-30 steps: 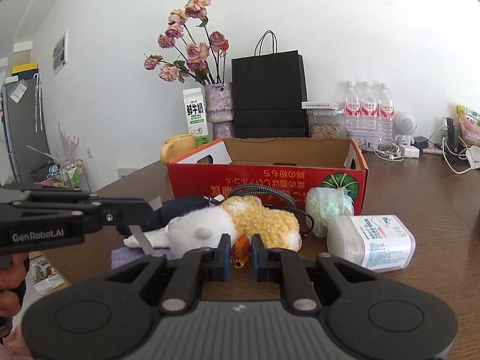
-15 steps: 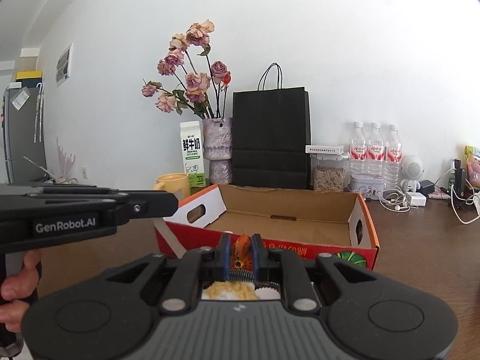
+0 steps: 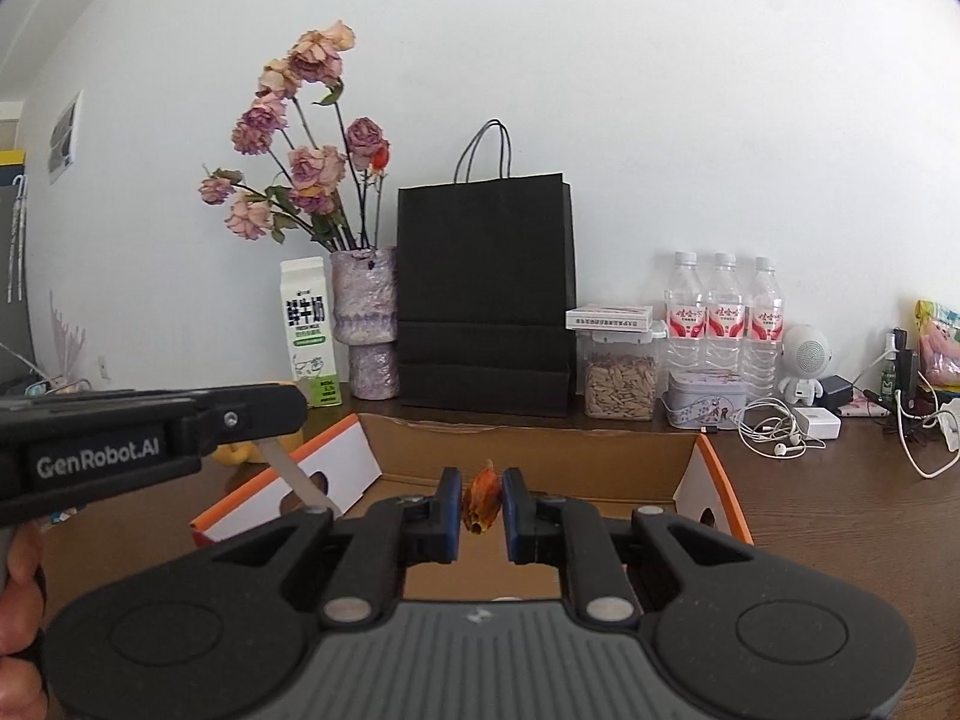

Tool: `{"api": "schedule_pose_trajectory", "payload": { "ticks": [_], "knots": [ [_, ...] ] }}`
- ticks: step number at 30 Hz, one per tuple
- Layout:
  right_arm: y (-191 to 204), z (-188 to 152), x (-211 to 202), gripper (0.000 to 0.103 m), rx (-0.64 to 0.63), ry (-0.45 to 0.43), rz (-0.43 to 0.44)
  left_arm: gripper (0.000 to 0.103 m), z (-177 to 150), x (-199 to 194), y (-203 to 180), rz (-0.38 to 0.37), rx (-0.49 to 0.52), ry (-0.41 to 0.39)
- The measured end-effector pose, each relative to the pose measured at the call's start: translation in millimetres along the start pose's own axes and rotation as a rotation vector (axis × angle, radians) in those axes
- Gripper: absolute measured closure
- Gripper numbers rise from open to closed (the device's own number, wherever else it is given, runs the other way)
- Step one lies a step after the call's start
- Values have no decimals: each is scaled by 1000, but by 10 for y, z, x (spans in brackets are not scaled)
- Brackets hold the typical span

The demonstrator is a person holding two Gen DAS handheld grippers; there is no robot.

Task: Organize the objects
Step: 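Carry both held items into the cardboard box and open both grippers, then withdraw both grippers from the box toward the cotton-bud box and navy pouch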

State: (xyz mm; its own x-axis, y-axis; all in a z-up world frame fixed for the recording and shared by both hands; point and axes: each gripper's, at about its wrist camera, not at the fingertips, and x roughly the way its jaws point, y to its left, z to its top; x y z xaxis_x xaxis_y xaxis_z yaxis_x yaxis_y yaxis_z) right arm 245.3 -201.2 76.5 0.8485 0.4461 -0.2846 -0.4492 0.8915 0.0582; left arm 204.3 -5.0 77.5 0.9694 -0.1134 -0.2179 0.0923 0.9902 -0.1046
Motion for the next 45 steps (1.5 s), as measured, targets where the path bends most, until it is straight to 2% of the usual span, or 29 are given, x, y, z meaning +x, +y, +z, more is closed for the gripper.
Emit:
{"api": "schedule_pose_trajectory", "payload": {
  "ticks": [6,10,15,18,19,20,21,22,23,24,25,27,37,45],
  "knots": [
    [-94,-75,409,90,59,51,-99,98,-40,372,109,53,-40,15],
    [-167,-192,510,90,78,78,-93,98,-142,537,192,69,-55,67],
    [-168,-207,506,88,76,76,-91,98,-161,535,207,63,-61,68],
    [-173,-207,496,84,74,76,-123,89,-183,536,218,88,-70,72],
    [-181,-202,487,73,76,75,-130,74,-186,542,227,99,-75,74],
    [-184,-203,482,58,77,71,-137,53,-189,542,236,109,-80,75],
    [-185,-202,472,48,78,67,-147,46,-191,536,245,123,-83,70],
    [-186,-204,459,33,76,60,-158,38,-188,522,250,134,-82,59],
    [-182,-203,445,24,73,51,-167,25,-183,509,250,143,-82,52],
    [-180,-203,434,19,71,44,-175,16,-180,499,249,154,-82,45],
    [-180,-201,424,12,70,40,-181,0,-179,490,244,172,-79,36],
    [-181,-204,420,7,68,37,-187,0,-173,458,216,210,-59,9],
    [-202,-199,404,1,76,39,-181,0,-167,456,191,207,-56,17],
    [-158,-152,259,0,61,12,-163,0,-124,369,133,202,-42,18]
  ]
}}
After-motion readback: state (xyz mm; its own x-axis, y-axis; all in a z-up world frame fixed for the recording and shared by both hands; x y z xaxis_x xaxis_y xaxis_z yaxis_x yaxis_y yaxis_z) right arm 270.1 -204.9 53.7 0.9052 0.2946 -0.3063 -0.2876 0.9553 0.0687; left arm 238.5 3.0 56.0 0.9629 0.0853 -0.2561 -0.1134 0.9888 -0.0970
